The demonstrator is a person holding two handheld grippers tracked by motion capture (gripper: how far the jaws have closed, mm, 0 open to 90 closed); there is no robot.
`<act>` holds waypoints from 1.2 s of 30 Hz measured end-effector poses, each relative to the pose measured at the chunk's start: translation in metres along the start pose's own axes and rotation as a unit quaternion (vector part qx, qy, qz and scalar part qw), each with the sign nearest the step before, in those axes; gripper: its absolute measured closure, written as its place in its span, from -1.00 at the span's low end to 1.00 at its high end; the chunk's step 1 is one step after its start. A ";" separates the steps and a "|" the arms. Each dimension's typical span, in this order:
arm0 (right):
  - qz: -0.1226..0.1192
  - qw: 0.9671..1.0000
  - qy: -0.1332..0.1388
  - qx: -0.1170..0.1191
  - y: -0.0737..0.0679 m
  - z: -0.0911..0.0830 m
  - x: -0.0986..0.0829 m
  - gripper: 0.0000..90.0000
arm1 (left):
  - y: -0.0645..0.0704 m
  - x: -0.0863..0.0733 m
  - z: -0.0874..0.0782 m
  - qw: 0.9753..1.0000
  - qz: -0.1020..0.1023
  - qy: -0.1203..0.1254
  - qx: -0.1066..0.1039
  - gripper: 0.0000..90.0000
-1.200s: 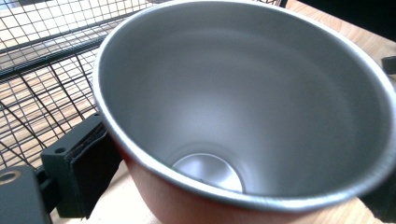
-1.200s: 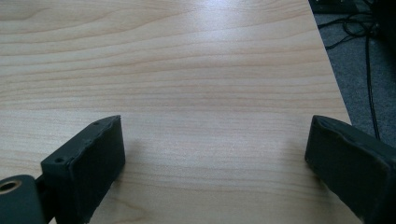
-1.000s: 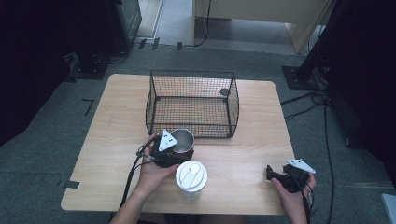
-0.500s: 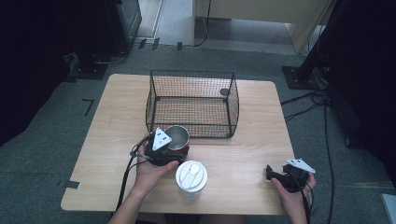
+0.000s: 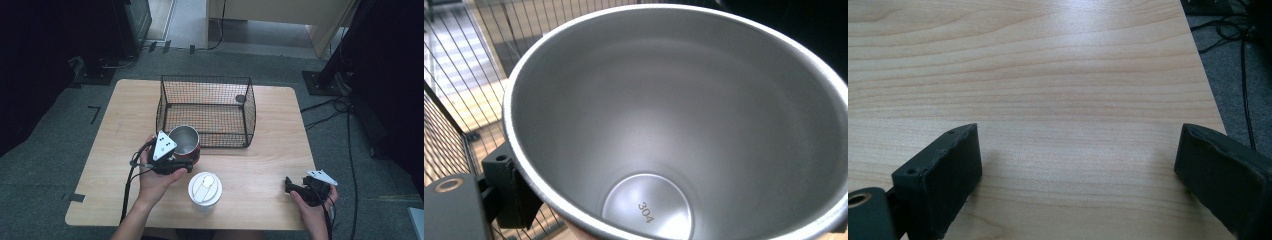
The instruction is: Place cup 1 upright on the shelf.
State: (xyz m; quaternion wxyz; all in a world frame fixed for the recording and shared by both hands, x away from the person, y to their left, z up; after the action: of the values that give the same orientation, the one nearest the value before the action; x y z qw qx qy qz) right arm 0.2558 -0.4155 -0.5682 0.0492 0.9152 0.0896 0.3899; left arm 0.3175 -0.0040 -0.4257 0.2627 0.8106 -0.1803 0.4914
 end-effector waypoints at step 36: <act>0.001 1.000 0.000 0.000 0.000 0.000 0.000 -0.89 | -0.016 0.079 0.018 0.993 0.006 0.093 0.066 -0.82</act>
State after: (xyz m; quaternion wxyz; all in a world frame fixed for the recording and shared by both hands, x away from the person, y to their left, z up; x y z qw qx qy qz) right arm 0.2559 -0.4154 -0.5682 0.0486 0.9152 0.0883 0.3902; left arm 0.3745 -0.0045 -0.3665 0.2211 0.7757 -0.1268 0.5773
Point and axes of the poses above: each handheld gripper's, and its own axes: z roughly forward along the jaws, x roughly out of its top, y roughly to its right, the point moved 6 cm from there along z, roughly forward along the jaws, and after that the axes turned 15 degrees about -z, right-handed, at the moved point
